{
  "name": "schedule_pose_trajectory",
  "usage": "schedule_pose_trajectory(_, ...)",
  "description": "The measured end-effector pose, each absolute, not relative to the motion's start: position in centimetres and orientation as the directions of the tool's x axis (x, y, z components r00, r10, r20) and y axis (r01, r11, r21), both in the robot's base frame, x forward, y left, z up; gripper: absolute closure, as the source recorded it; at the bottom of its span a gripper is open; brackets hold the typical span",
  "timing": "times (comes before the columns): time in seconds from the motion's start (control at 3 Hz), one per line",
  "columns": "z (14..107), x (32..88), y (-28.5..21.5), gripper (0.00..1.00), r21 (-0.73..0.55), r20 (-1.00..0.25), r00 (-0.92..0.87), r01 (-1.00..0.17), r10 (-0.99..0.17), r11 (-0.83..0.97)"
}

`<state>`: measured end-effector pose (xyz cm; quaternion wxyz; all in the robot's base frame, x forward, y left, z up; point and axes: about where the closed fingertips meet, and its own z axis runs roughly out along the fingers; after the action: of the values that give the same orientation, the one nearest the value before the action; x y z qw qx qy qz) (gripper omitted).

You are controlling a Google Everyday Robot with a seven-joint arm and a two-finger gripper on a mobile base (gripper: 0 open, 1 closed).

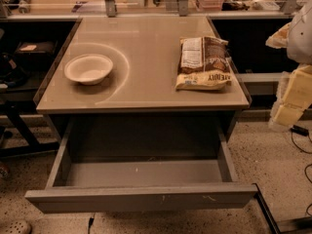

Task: Close top drawer

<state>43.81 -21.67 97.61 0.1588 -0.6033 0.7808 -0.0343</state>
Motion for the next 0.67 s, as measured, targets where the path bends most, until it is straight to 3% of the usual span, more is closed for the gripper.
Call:
schedule_pose_trajectory(0.33,97.61,43.81,-21.67,0.0,-0.245,-0.207,-0.222,-0.931,-0.953,0.27)
schedule_pose_trajectory(0.67,97.61,43.81,-21.67,0.18,-0.245,-0.207,-0.222,-0.931,-0.953,0.27)
